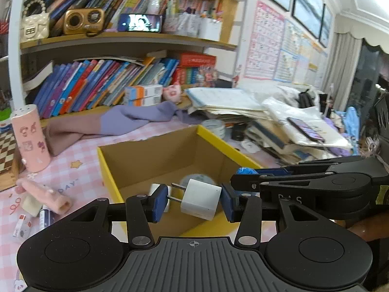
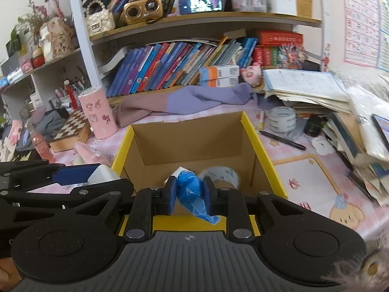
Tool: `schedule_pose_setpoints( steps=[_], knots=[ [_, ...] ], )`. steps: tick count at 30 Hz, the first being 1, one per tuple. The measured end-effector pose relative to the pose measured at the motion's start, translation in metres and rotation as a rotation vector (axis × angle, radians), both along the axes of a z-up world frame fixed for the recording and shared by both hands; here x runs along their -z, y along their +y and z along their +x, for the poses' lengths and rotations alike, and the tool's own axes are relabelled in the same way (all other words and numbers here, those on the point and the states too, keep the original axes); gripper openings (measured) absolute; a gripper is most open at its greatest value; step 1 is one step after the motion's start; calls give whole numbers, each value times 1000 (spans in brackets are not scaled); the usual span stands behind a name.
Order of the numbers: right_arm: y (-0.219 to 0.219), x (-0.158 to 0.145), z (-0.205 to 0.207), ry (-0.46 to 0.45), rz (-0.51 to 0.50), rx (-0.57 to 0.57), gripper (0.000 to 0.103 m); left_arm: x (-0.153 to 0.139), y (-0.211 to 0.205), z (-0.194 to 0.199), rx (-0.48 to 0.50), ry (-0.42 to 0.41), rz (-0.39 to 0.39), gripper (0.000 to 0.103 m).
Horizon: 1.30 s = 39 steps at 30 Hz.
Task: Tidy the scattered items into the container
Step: 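Lower both held items into the yellow box and open both grippers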
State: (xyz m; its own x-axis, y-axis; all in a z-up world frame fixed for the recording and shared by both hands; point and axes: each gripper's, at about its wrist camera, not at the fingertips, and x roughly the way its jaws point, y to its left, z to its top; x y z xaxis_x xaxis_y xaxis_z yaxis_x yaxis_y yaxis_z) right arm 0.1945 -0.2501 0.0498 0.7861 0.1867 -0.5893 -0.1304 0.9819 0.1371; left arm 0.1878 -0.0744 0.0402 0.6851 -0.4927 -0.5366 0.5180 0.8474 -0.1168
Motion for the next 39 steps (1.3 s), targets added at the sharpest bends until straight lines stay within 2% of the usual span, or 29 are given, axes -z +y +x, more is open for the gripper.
schedule_pose_setpoints(
  steps=[6, 13, 17, 27, 29, 30, 32, 34, 39],
  knots=[
    [-4, 15, 40, 28, -15, -35, 21, 6, -15, 22, -34, -21, 72, 45],
    [-8, 47, 76, 133, -41, -83, 21, 27, -30, 48, -36, 51, 161, 45],
    [-9, 71, 89, 224, -58, -100, 22, 45, -39, 57, -18, 97, 232, 45],
    [-9, 75, 103, 210, -70, -122, 22, 53, -41, 65, -40, 123, 251, 46],
    [-11, 74, 104, 207, -50, -115, 23, 52, -41, 65, -45, 115, 251, 50],
    [-13, 73, 104, 198, -37, -109, 26, 50, -41, 65, -47, 107, 250, 58],
    [-13, 68, 103, 163, -23, -97, 45, 46, -42, 62, -53, 79, 251, 67],
    [-14, 60, 100, 112, -19, -90, 46, 42, -42, 60, -65, 48, 254, 71],
    [-11, 51, 96, 65, -23, -92, 49, 34, -37, 53, -94, 11, 233, 71]
  ],
)
